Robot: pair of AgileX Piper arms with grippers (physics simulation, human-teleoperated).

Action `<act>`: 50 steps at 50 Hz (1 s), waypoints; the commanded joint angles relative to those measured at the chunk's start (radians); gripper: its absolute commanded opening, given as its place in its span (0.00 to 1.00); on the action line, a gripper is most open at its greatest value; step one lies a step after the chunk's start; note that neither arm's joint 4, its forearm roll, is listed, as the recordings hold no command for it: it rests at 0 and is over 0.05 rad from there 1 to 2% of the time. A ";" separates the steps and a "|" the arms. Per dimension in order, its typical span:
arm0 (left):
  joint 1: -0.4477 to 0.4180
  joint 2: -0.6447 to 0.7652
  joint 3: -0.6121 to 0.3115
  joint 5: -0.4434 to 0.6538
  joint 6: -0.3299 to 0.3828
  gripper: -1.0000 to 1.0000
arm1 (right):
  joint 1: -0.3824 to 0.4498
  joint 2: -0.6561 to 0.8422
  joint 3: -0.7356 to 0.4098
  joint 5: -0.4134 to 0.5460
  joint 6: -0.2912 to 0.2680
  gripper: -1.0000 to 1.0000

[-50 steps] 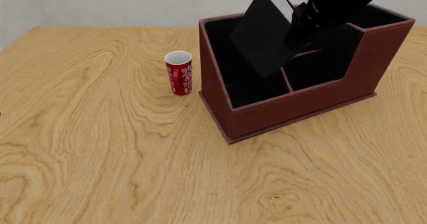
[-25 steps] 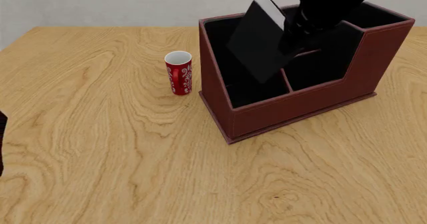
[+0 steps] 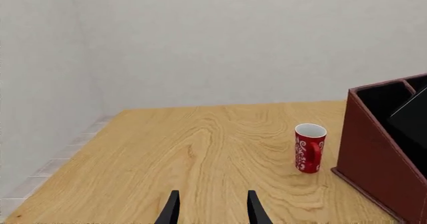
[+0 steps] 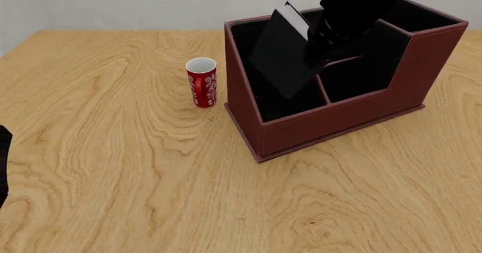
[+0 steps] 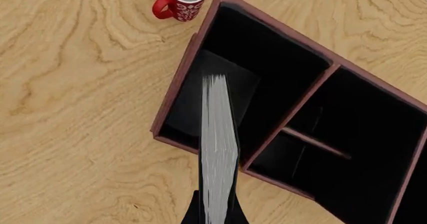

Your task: Pick up the book and place it in the left compartment of the caddy.

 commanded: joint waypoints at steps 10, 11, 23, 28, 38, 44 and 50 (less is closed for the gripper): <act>0.007 -0.005 0.015 0.002 -0.006 1.00 | -0.010 -0.010 0.026 0.004 -0.012 0.00; 0.007 -0.006 0.015 0.003 -0.007 1.00 | -0.010 -0.010 0.025 0.004 -0.011 0.00; 0.004 -0.004 0.016 0.003 -0.005 1.00 | -0.014 -0.003 0.030 0.004 -0.003 0.00; 0.006 -0.002 0.017 0.003 -0.004 1.00 | -0.009 0.000 0.033 0.004 0.005 0.00; 0.007 0.000 0.017 0.004 -0.002 1.00 | 0.000 0.005 0.034 0.004 0.019 0.00; 0.006 -0.001 0.018 0.006 -0.002 1.00 | 0.010 0.003 0.042 0.004 0.030 0.00; 0.007 -0.003 0.020 0.008 -0.002 1.00 | 0.013 0.005 0.043 0.004 0.038 0.00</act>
